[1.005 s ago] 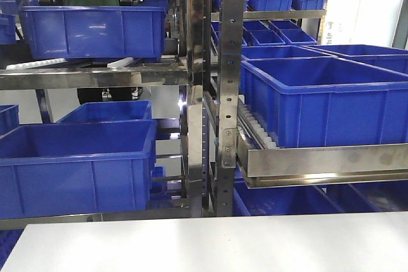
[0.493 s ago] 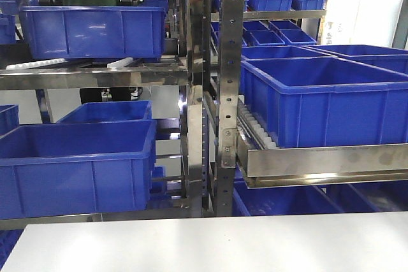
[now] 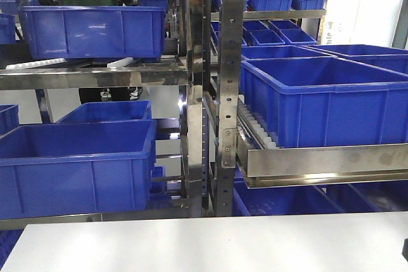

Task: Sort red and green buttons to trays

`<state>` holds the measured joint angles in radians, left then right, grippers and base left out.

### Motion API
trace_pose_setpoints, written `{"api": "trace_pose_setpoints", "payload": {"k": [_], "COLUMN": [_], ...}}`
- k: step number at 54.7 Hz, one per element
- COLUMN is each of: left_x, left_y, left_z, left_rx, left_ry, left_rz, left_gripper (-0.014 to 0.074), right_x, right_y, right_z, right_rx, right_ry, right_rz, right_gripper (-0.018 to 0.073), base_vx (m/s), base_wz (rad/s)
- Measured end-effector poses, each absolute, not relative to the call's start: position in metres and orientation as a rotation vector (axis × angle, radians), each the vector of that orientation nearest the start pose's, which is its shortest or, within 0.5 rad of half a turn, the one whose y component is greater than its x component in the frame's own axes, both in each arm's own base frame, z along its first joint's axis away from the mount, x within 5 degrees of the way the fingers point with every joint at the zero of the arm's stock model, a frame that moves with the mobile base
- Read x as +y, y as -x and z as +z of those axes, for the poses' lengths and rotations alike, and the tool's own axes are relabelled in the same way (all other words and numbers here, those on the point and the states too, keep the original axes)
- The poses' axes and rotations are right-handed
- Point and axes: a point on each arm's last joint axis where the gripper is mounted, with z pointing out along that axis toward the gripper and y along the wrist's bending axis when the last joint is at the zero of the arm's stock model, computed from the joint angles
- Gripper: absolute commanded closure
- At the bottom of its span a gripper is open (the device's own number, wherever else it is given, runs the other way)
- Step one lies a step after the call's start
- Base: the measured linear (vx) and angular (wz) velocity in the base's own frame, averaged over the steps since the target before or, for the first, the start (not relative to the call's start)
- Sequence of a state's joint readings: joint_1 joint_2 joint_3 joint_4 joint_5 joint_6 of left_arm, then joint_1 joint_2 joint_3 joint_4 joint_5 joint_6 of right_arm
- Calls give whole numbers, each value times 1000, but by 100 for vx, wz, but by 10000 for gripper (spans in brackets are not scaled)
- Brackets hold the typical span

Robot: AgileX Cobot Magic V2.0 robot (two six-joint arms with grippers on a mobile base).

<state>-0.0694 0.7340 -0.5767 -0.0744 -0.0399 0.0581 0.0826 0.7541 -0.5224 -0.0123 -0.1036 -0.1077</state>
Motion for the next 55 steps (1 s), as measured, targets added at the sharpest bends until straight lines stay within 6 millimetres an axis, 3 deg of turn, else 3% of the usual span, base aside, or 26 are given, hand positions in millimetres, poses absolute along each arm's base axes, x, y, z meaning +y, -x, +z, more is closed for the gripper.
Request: {"api": "trace_pose_setpoints", "payload": {"k": [11, 15, 23, 28, 35, 42, 55], "left_x": [-11, -11, -11, -11, -11, -11, -11], "left_y": [-161, -161, -161, -161, -161, -161, -161], "left_z": [340, 340, 340, 339, 339, 339, 339], "left_rx": [1618, 1619, 1621, 1626, 1626, 1626, 1628], "left_ry": [-41, -41, -41, -41, -41, -41, -41], "left_rz": [-65, -65, -65, -65, -65, -65, -65], "left_gripper": [136, 71, 34, 38, 42, 42, 42], "right_x": [14, 14, 13, 13, 13, 11, 13], "right_y": [-163, -164, -165, -169, -165, -140, -151], "right_z": [325, 325, 326, 315, 246, 181, 151], "right_rx": [1611, 1612, 1598, 1591, 1695, 1800, 1868], "right_ry": [144, 142, 84, 59, 31, 1, 0], "right_rz": [-8, -7, 43, 63, 88, 106, 114], "right_gripper": [-90, -172, -162, -135, -75, -3, 64], "base_vx": [0, 0, 0, 0, 0, 0, 0], "base_wz": [0, 0, 0, 0, 0, 0, 0]}}
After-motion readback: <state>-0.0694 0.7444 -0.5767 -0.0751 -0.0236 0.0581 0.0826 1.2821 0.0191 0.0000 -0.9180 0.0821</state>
